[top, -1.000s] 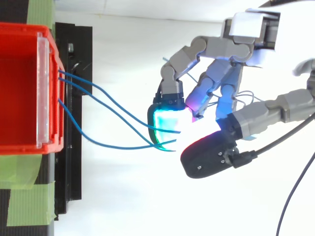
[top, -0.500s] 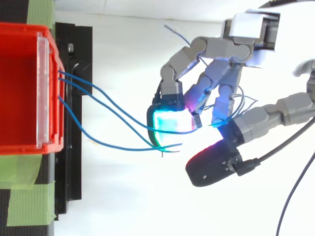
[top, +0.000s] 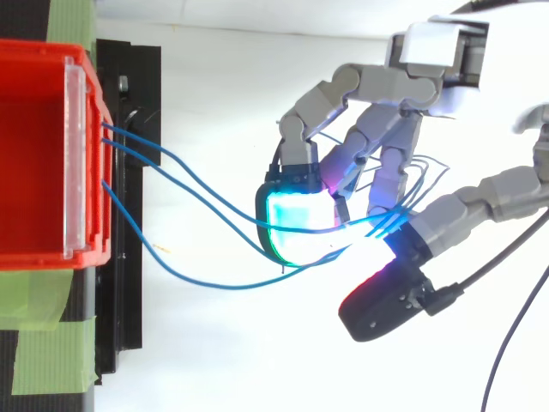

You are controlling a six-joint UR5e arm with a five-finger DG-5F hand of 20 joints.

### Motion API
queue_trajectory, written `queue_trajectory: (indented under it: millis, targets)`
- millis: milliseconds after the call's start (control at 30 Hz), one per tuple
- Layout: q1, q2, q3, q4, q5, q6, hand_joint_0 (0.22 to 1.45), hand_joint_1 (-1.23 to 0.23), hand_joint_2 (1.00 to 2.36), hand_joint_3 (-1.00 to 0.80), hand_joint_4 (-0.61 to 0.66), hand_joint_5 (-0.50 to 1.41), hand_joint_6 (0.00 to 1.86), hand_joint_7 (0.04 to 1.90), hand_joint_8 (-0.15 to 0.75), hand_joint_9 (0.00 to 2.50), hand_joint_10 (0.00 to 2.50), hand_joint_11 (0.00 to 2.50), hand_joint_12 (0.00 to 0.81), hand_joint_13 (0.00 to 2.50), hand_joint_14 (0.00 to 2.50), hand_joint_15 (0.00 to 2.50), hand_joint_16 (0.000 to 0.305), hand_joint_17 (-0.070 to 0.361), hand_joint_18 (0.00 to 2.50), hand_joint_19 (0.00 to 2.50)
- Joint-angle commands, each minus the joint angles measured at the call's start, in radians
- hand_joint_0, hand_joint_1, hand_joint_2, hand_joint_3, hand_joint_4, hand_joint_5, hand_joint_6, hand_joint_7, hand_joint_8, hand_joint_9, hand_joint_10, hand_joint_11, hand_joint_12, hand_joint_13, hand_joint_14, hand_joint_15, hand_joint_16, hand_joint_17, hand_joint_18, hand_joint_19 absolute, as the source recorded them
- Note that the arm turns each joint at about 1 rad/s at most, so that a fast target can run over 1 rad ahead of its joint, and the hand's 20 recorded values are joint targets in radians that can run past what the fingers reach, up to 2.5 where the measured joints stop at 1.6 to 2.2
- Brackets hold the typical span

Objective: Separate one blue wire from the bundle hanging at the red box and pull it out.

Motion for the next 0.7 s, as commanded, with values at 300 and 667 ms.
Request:
queue_trajectory:
  millis: [300,667]
  targets:
    - [0.001,0.000,0.001,-0.001,0.002,0.000,0.52,-0.67,1.01,-0.44,0.24,-0.20,0.92,0.94,0.418,1.06,0.02,1.09,0.457,1.60,0.00,1.42,0.061,0.138,0.93,0.56]
    - [-0.001,0.000,0.000,-0.001,0.002,0.000,0.57,-0.63,1.01,-0.36,0.21,-0.18,0.90,0.98,0.405,1.14,0.02,1.10,0.427,1.62,0.00,1.44,0.057,0.128,0.94,0.58]
